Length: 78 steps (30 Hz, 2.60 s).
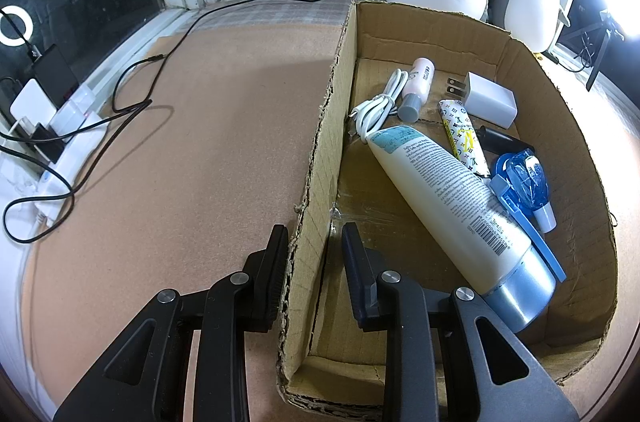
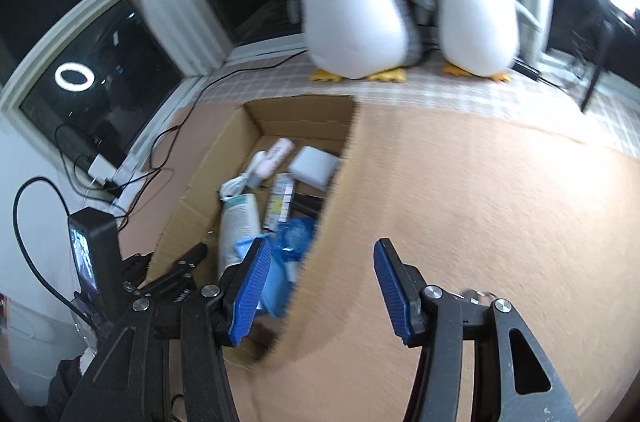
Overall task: Organize rigid objects
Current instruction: 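Return the right tool to the key ring and pinch the keys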
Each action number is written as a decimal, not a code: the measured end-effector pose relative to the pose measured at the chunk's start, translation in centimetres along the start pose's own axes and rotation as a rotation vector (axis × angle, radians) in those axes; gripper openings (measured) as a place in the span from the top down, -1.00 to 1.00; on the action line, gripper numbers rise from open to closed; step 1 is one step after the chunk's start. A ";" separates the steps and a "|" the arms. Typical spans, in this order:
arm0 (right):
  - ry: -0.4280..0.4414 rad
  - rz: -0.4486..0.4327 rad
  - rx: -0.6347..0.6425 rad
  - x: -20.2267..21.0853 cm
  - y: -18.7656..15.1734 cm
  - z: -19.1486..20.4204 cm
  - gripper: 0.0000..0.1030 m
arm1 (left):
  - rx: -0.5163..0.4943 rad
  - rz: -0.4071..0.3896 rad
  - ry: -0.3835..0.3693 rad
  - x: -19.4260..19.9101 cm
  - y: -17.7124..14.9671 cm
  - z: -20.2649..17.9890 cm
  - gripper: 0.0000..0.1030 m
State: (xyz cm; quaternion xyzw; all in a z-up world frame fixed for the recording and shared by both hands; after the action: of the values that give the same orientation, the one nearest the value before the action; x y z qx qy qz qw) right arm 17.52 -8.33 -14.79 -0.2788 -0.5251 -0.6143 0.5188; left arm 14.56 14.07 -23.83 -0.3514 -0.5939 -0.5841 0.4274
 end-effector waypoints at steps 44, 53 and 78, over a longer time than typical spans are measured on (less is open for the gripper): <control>0.166 0.165 -0.705 -4.1 -5.9 -16.9 0.59 | 0.002 -0.001 0.001 0.0 0.0 -0.1 0.49; 0.181 0.162 -0.726 -4.4 -5.6 -17.0 0.71 | 0.001 -0.001 0.001 0.0 0.0 -0.1 0.49; -0.030 0.106 -0.447 -3.0 -3.6 -13.7 0.96 | 0.001 -0.001 0.001 0.0 0.0 -0.1 0.49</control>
State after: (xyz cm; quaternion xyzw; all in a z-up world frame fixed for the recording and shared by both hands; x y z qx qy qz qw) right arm 17.83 -20.46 -22.73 -0.4231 -0.3682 -0.6831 0.4677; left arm 14.54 13.96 -23.82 -0.3505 -0.5940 -0.5843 0.4276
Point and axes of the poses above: each gripper's, at about its wrist camera, not at the fingertips, and x roughly against the way its jaws point, z to its left, y to its top, the point moved 6 cm from there along -x, roughly the way its jaws point, and after that the axes turned 9 degrees about z, right-handed, at the moved point
